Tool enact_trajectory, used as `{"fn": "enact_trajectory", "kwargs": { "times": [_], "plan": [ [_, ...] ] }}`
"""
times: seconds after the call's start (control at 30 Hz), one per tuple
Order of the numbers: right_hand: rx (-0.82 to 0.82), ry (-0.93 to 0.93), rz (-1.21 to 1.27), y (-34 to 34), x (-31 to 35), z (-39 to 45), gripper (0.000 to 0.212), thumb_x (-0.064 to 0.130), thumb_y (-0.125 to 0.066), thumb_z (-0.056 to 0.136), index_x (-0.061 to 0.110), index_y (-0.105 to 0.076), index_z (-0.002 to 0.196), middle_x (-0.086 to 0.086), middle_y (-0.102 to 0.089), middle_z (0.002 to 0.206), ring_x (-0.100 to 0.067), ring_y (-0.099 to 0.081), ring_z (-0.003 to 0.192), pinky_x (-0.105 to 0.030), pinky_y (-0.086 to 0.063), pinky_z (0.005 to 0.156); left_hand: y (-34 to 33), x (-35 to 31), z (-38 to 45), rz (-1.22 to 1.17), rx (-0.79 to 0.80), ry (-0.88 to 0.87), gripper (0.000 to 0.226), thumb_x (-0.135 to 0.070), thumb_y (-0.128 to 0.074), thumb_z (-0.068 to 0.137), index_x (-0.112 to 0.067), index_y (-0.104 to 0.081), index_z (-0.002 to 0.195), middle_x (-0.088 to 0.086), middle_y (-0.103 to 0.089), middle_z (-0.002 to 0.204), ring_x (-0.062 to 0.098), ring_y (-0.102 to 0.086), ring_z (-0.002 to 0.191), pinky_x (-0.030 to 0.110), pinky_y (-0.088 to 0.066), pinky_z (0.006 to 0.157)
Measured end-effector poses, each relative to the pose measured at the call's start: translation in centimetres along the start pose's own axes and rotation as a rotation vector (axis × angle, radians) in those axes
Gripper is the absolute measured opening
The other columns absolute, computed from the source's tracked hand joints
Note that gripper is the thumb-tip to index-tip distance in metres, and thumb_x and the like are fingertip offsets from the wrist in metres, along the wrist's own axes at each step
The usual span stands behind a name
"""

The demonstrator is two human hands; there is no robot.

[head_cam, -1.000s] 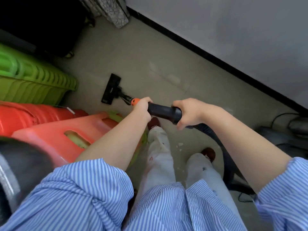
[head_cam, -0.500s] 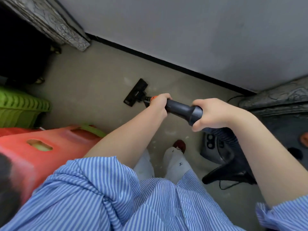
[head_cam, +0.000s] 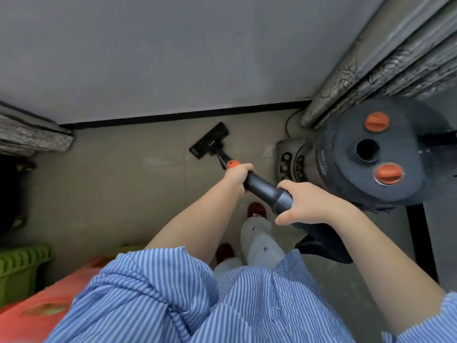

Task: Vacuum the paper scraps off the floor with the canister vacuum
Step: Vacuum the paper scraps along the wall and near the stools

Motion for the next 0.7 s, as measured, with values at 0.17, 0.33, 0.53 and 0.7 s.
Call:
{"fn": "enact_trajectory", "kwargs": {
  "times": [0.17, 0.33, 0.53, 0.7],
  "plan": [
    [-0.001, -0.013, -0.036, -7.1, 0.4, -1.0, 0.046, 0.032, -0.068, 0.073, 0.012, -0.042, 0.105, 0.002, -0.05, 0.082, -0.023, -0.055, 0.078, -0.033, -0.042, 0.063, 3.0, 5.5, 0.8, 0.069, 0.012, 0.032, 0.023, -0.004, -0.05, 0.09, -0.008, -0.039, 0.07, 0.008, -0.045, 0.067, 0.019, -0.044, 0.057, 0.029, -0.041, 0.058],
    [-0.031, 0.016, -0.034, -11.8, 2.8, -1.4, 0.044, 0.031, -0.068, 0.073, 0.012, -0.041, 0.102, 0.003, -0.048, 0.079, -0.021, -0.054, 0.074, -0.032, -0.038, 0.058, 6.6, 8.6, 1.6, 0.103, 0.02, 0.008, 0.022, -0.003, -0.05, 0.09, -0.008, -0.04, 0.07, 0.008, -0.044, 0.067, 0.018, -0.045, 0.056, 0.026, -0.038, 0.05],
    [-0.024, 0.005, -0.007, -15.9, 2.8, -2.8, 0.043, 0.032, -0.068, 0.074, 0.012, -0.039, 0.098, 0.002, -0.046, 0.077, -0.013, -0.046, 0.062, -0.028, -0.034, 0.051, 8.1, 11.7, 0.4, 0.177, 0.008, 0.01, 0.023, -0.002, -0.048, 0.09, -0.008, -0.038, 0.07, 0.007, -0.043, 0.066, 0.017, -0.043, 0.055, 0.024, -0.036, 0.049],
    [-0.026, -0.03, -0.04, -17.8, 1.3, -4.8, 0.048, 0.036, -0.068, 0.073, 0.012, -0.04, 0.104, -0.002, -0.051, 0.085, -0.022, -0.052, 0.075, -0.033, -0.038, 0.059, 7.8, 14.7, -0.3, 0.185, 0.003, 0.01, 0.012, -0.002, -0.053, 0.085, -0.005, -0.042, 0.086, 0.008, -0.043, 0.068, 0.018, -0.043, 0.055, 0.027, -0.037, 0.05]
  ]
}}
Point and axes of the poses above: each hand's wrist, its own z-axis towards the middle knuckle, its own y-axis out of the back of the hand, x = y × z, the point moved 8 cm from there along z, towards the middle knuckle
